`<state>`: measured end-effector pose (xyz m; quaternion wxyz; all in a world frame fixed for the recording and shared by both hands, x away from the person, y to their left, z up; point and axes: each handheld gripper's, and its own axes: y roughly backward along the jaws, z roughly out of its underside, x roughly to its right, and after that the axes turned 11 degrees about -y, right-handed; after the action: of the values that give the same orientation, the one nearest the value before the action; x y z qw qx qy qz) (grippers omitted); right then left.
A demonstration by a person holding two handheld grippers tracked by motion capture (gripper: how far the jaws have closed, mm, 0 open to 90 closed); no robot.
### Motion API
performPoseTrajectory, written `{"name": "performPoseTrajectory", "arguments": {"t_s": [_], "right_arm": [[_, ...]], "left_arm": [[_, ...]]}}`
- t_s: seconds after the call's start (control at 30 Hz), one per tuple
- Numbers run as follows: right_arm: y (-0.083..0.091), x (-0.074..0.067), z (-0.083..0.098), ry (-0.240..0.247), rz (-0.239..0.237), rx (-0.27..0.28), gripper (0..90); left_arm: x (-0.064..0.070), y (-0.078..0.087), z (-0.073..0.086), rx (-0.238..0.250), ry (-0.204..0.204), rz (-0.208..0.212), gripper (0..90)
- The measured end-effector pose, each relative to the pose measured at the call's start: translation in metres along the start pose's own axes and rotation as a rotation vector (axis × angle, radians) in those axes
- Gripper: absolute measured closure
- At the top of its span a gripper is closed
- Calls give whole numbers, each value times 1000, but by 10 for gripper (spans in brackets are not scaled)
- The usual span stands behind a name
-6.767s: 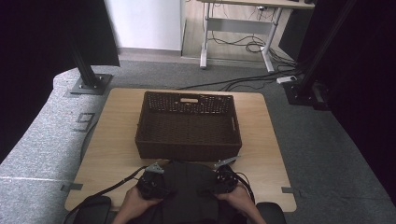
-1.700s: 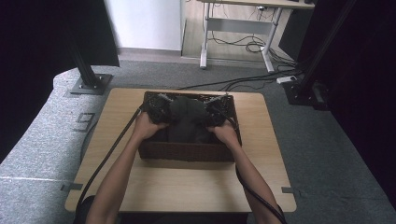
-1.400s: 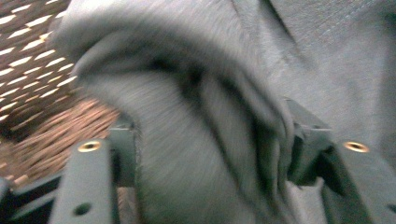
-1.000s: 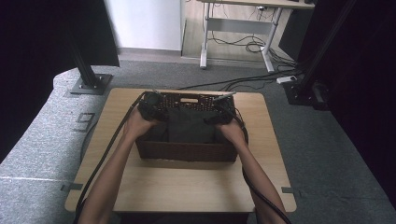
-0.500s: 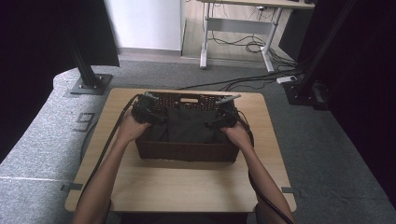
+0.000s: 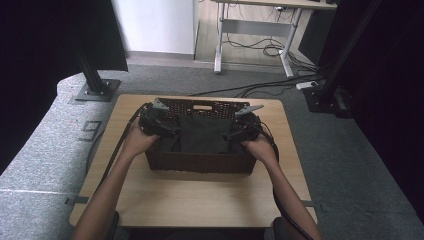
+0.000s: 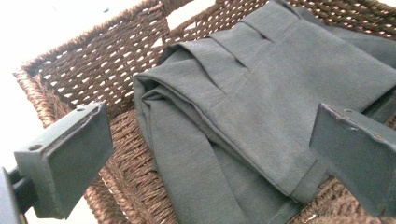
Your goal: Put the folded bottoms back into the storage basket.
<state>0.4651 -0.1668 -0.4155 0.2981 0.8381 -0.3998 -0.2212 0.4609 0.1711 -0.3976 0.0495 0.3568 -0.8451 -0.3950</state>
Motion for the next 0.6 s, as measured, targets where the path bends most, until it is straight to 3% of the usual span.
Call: {"name": "performPoseTrajectory", "arguments": {"t_s": [0.6], "right_arm": [[25, -3, 19, 9, -24, 36, 0]], "left_arm": [[8, 25, 24, 59, -12, -6, 9]]}}
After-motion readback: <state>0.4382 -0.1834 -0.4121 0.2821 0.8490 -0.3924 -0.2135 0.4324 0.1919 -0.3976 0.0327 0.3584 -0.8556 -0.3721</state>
